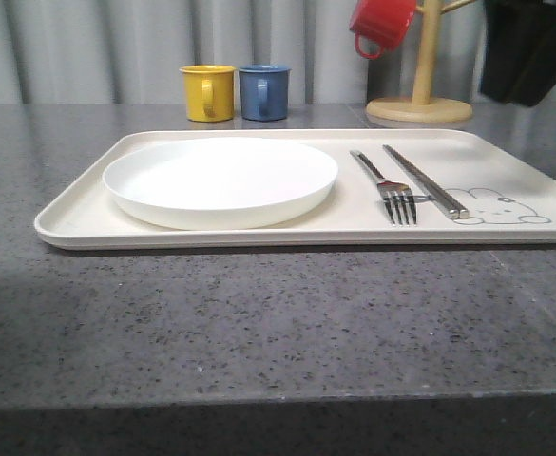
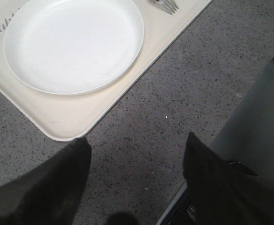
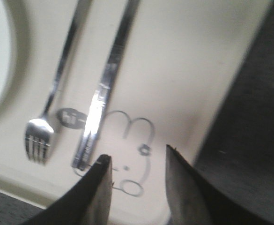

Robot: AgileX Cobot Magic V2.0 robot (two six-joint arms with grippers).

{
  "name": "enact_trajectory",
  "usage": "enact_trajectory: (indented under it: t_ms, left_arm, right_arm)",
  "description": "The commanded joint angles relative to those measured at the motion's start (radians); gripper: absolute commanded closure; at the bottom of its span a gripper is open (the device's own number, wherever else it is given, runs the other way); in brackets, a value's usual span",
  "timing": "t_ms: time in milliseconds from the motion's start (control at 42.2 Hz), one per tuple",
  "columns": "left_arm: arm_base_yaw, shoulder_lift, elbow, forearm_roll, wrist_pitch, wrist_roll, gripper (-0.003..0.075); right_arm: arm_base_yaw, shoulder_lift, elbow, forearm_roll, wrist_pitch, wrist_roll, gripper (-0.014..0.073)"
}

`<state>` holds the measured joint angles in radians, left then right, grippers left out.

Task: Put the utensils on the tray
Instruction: 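Place the chopsticks on the tray beside the fork and release, then grasp the spoon from the table with the right gripper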

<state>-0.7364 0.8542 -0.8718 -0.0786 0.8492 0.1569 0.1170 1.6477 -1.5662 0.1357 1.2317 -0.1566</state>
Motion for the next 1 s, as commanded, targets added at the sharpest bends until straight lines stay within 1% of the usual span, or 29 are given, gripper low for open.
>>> enact_trajectory:
  t_ms: [0, 119, 356, 474, 593, 759, 972]
  left_arm:
    - [-0.008, -0.003, -0.028, -0.012, -0.07, -0.009, 0.03]
    - [-0.008, -0.003, -0.028, -0.012, -0.07, -0.009, 0.03]
    - [-0.008, -0.003, -0.028, -0.012, -0.07, -0.009, 0.03]
    - [-0.008, -0.003, -0.028, -0.012, -0.07, -0.009, 0.03]
    - [-0.008, -0.003, -0.028, -0.012, -0.07, -0.009, 0.03]
    - [-0.008, -0.003, -0.028, -0.012, -0.07, -0.009, 0.03]
    - [-0.008, -0.003, -0.028, -0.012, -0.07, -0.009, 0.03]
  right_arm:
    - [-0.04, -0.095, -0.028, -0.136, 0.11, -0.013, 0.0283]
    - [-0.131, -0.104, -0.028, -0.152, 0.11, -0.012, 0.0283]
    - [-0.323, -0.045, 0.003, -0.154, 0.095, -0.022, 0.0283]
    - [-0.387, 0.012, 0.003, -0.151, 0.086, -0.022, 0.0283]
    - [-0.417, 0.06, 0.003, -0.15, 0.071, -0.022, 0.0283]
    - [-0.418, 0.114, 0.003, -0.15, 0.042, -0.022, 0.0283]
    - [-0.418, 0.16, 0.003, -0.15, 0.04, -0.022, 0.0283]
